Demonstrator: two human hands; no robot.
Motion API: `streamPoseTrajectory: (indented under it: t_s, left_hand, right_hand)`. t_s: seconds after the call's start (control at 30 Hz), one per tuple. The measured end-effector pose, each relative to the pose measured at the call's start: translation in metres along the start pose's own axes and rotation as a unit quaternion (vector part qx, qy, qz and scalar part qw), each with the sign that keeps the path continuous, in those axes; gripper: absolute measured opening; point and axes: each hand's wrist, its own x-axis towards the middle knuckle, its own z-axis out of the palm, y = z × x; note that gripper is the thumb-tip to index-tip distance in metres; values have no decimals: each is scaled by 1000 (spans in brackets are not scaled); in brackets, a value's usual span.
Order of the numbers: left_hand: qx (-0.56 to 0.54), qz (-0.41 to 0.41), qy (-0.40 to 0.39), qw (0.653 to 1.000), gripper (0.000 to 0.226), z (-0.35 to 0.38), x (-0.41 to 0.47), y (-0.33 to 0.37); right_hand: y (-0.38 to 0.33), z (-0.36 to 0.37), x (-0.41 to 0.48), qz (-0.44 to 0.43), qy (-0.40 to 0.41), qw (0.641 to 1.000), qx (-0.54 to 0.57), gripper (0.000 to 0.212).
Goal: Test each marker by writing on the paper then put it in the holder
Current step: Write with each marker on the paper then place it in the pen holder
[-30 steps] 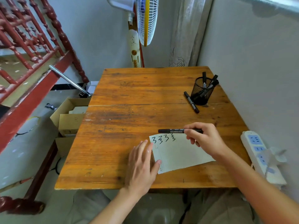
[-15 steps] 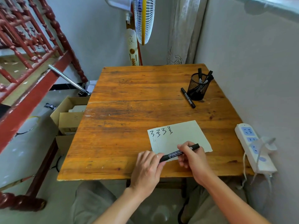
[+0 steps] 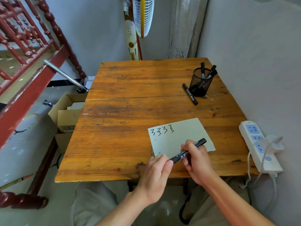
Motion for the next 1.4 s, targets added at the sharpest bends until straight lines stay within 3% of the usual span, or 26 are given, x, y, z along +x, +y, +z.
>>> streamPoseTrajectory:
  t_s: [0.27,0.33,0.43,0.5,0.63,0.87,1.0,1.4]
  left_hand:
    - [-239,-112,-51,963,40,-4,8,16]
    - [-186,-97,-55,976,39,-5,11,16]
    - [34,-13,-19,999,38,-9,11,0]
    - [111,8,2,994,36,-14,9,-18]
    - [217,26,-1,976,36,-17,8,-36]
    - [270,49,-55,960,34,-2,9,-43]
    - [257,68,-49,963,36,-12,7,-56]
    - [255,62,-28,965,32,-9,7,-62]
  right_hand:
    - [-17,0,7,-43,-31,999,12,47]
    - [-20,2,8,-54,-10,998,3,43]
    - [-26,-5,15,-43,70,997,11,33]
    - [-35,-21,26,-29,118,992,28,29]
    - [-47,-43,42,-40,140,989,28,27]
    - [-45,-30,75,-113,122,982,-95,11]
    - [-27,-24,89,-161,101,962,-198,18]
    - [-1,-19,94,-173,134,956,-194,29]
